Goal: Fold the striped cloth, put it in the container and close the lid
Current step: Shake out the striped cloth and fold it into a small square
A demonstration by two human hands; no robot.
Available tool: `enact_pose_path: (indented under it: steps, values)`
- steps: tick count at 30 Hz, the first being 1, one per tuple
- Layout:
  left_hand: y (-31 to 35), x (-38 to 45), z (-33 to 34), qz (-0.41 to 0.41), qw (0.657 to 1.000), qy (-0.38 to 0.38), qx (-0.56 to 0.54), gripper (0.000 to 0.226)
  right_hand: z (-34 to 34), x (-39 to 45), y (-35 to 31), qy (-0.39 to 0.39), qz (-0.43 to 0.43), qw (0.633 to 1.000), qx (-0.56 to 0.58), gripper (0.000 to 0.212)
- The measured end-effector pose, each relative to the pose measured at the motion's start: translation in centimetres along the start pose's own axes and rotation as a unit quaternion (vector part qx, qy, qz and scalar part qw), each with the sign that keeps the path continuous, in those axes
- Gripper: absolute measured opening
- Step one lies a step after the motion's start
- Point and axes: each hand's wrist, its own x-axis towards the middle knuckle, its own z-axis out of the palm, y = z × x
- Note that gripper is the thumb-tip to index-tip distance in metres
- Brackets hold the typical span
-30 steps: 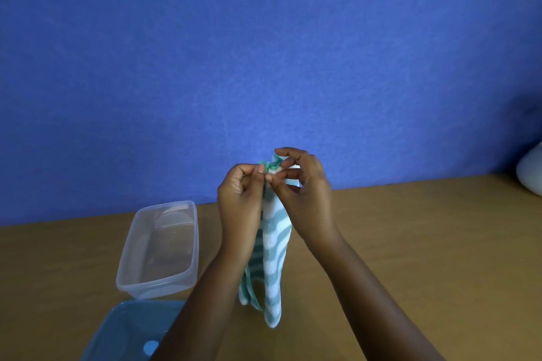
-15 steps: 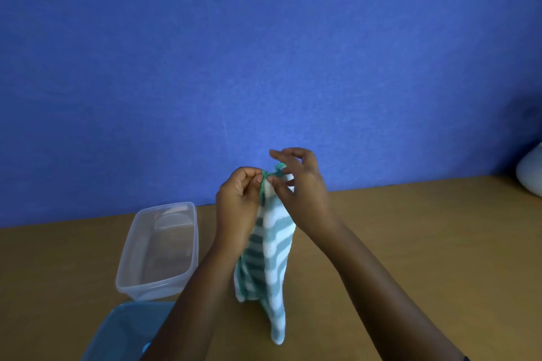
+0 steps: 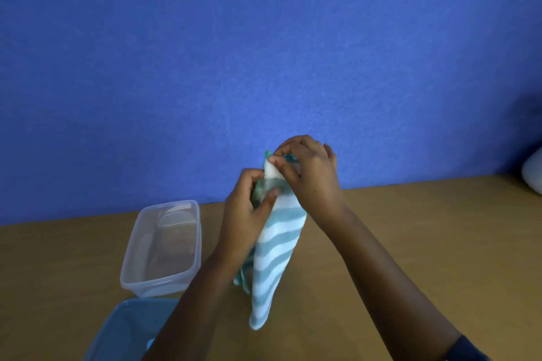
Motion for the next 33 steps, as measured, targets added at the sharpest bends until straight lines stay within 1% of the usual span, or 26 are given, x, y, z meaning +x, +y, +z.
enact_pose_path:
  steps: [2,4,7,8,9,11,13,15,16,19,21,23,24,26,28,29,31,33]
  values:
    - [-1.1,-0.9,0.4,0.035,0.997,-0.008,0.071,0.016,-0.6,0.1,-0.2,0.022,-0.007,1.000,0.015,0.017]
    - [-2.4,-1.9,0.6,0.028,0.994,-0.021,0.099,0.015,-1.1,0.2,-0.3,0.049,-0.015,0.998,0.027,0.015]
    - [-5.2,-4.2,0.5,0.004,0.986,-0.047,0.161,0.036,-2.1,0.5,0.2,0.112,-0.023,0.993,0.040,0.015]
    - [-6.3,-5.1,0.3,-0.008,0.980,-0.064,0.186,0.040,-2.4,0.7,0.7,0.135,-0.018,0.990,0.042,0.015]
    - [-7.3,-5.9,0.1,-0.016,0.973,-0.080,0.214,0.039,-2.8,0.9,1.3,0.154,-0.010,0.987,0.041,0.015]
    - [-9.0,-7.2,-0.5,-0.025,0.958,-0.105,0.266,0.027,-3.4,1.3,2.9,0.176,0.013,0.984,0.038,0.015]
    - [-9.9,-7.9,-1.2,-0.043,0.940,-0.133,0.311,0.017,-3.7,1.4,4.7,0.178,0.046,0.982,0.050,0.015]
    - [-10.1,-8.1,-1.9,-0.036,0.925,-0.148,0.347,0.010,-3.6,1.1,6.8,0.174,0.089,0.980,0.044,0.016]
    - [-10.2,-8.1,-2.2,-0.027,0.920,-0.149,0.361,0.011,-3.5,0.8,8.0,0.171,0.105,0.979,0.033,0.017]
    - [-10.5,-8.0,-3.4,-0.012,0.916,-0.156,0.370,0.031,-3.3,-0.5,11.9,0.154,0.154,0.976,-0.016,0.019]
    - [-10.8,-7.9,-4.1,-0.017,0.918,-0.146,0.369,0.032,-3.1,-1.2,14.5,0.106,0.218,0.970,-0.024,0.020]
    - [-11.0,-7.5,-4.7,-0.029,0.915,-0.148,0.374,0.026,-2.5,-1.9,16.6,0.052,0.285,0.957,0.018,0.019]
    - [-11.2,-7.1,-5.0,-0.026,0.911,-0.151,0.383,0.022,-1.9,-2.4,17.4,0.035,0.319,0.945,0.058,0.021]
    - [-11.1,-6.2,-5.1,-0.020,0.900,-0.173,0.401,0.022,-0.8,-3.5,18.5,0.017,0.395,0.903,0.170,0.027]
    - [-11.1,-5.2,-5.0,0.000,0.895,-0.177,0.409,0.034,0.3,-4.5,19.0,0.031,0.419,0.861,0.286,0.027]
    - [-10.9,-4.7,-4.9,0.007,0.895,-0.172,0.410,0.038,0.7,-4.8,19.4,0.043,0.415,0.852,0.317,0.026]
    - [-10.5,-4.4,-4.5,0.024,0.893,-0.158,0.421,0.039,1.4,-5.5,20.0,0.077,0.400,0.840,0.358,0.025]
    - [-10.8,-5.2,-3.8,0.056,0.882,-0.168,0.437,0.046,2.0,-6.7,21.1,0.111,0.416,0.823,0.370,0.027]
